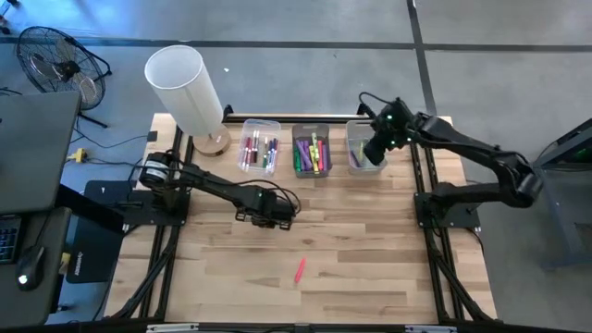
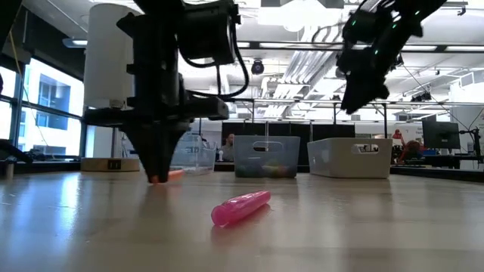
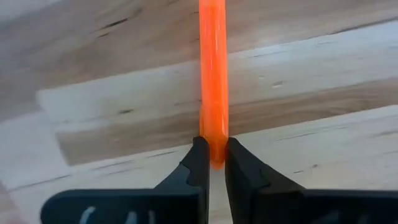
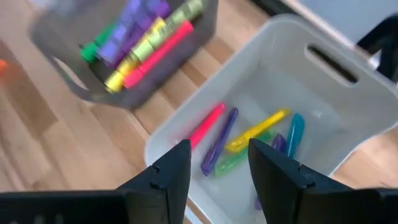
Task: Pick & Place Markers
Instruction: Put the orange pen into the gray bin
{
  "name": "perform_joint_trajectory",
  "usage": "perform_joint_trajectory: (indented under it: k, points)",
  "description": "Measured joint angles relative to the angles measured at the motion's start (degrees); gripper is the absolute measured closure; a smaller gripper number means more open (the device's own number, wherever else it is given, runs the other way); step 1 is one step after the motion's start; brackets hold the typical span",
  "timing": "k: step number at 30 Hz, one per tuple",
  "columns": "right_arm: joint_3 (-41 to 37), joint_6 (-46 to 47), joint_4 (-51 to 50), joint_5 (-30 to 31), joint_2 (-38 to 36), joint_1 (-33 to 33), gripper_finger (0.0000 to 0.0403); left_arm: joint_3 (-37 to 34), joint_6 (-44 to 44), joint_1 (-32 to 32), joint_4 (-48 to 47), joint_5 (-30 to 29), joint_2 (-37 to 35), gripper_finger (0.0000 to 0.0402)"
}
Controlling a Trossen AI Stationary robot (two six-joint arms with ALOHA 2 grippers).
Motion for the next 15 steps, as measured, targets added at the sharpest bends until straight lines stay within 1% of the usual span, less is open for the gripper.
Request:
perform_joint_trajectory:
  k: [4, 7, 9, 12, 15]
  points:
    - [0.00, 0.33, 0.02, -0.26, -6.24, 0.26, 0.0261, 2.92, 5.04, 0.01, -0.15, -1.97, 0.25, 0.0373]
    - [0.00, 0.54, 0.11, -0.48, -11.33, 1.34, 0.0265, 6.69, 9.24, 0.03, 0.17, -5.97, 0.90, 0.0382]
    - [0.00, 2.38, 0.09, -1.09, -14.71, 2.24, 0.0265, 9.88, 12.25, 0.03, 1.04, -9.14, 0.74, 0.0384]
    - [0.02, 5.31, -0.56, -4.30, -19.84, 3.15, 0.0265, 15.07, 17.89, 0.08, 1.70, -13.11, 0.54, 0.0384]
    - [0.02, 7.95, -2.35, -6.71, -24.50, 4.35, 0.0265, 20.46, 23.94, 0.56, 1.69, -14.81, 0.56, 0.0382]
